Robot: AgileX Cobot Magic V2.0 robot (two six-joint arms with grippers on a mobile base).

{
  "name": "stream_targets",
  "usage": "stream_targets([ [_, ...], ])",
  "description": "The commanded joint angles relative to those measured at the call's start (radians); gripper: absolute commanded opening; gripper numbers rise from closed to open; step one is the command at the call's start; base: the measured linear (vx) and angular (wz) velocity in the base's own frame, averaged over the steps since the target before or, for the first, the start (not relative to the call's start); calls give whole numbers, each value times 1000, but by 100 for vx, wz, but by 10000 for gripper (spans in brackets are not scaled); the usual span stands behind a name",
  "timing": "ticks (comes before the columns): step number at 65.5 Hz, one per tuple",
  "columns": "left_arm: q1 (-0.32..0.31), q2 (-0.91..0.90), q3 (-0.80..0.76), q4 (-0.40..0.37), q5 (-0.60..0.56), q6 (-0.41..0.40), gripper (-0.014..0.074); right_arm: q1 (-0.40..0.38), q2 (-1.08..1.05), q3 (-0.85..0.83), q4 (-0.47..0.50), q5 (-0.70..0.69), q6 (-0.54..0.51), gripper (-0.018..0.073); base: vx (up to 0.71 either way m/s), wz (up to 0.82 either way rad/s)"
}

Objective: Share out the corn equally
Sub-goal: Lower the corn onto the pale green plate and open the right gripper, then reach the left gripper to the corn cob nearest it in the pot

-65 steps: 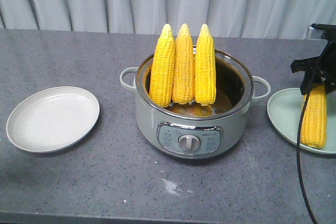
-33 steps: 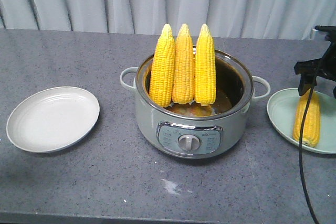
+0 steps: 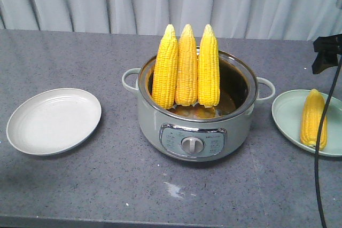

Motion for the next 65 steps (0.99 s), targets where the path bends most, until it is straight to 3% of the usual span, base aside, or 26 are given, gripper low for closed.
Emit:
stream_targets([
  [1,0,-8,-33,-13,-63,-5,587,-4,-142,56,7,-91,-13,588,0,0],
  [43,-4,-8,-34,-13,-65,6,587,-4,-650,504,7,-220,-25,588,0,0],
  [55,-53,13,-54,-44,-94,34,587,-4,-682,515,17,-223,-25,588,0,0],
  [65,-122,115,-155,-117,-91,85,587,-4,-682,515,22,-223,-25,585,0,0],
])
